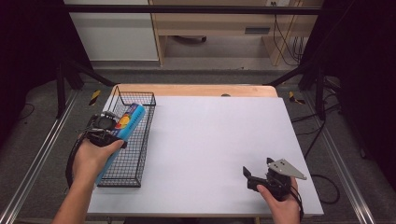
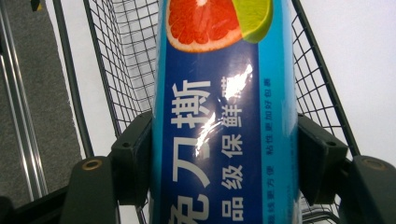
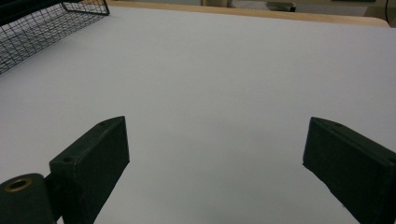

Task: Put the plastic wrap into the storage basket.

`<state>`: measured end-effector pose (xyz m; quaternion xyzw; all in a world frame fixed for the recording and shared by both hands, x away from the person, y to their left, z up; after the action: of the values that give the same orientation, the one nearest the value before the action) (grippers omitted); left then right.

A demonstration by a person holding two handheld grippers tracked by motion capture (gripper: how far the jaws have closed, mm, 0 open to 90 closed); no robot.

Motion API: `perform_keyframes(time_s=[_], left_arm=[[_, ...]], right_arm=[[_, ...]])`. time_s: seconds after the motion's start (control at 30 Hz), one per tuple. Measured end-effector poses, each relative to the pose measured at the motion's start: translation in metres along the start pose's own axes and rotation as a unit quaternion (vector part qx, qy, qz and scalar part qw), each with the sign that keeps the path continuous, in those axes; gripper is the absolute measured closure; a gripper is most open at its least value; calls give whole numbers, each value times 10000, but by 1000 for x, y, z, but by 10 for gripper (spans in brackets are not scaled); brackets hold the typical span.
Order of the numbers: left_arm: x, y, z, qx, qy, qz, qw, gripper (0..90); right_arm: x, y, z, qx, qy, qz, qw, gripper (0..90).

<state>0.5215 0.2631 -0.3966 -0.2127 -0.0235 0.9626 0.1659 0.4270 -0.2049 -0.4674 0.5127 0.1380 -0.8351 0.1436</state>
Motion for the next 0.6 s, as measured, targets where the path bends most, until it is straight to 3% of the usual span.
perform_keyframes(time_s=[0.6], left_arm=[[-1, 4, -7, -18, -78, -17, 10000, 319]], right_arm=[[1, 0, 0, -9, -21, -8, 10000, 72]])
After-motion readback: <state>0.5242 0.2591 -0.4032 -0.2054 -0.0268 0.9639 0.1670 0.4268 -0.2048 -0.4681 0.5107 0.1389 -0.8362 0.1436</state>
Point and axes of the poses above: each handheld gripper's, and its own axes: z roughly backward along the jaws, x roughly out of its underside, y roughly to its right, the point moved 5 cm from there along -z, roughly forward along the jaws, and after that the axes turned 2 degrees about -x, right-handed, at the moved point
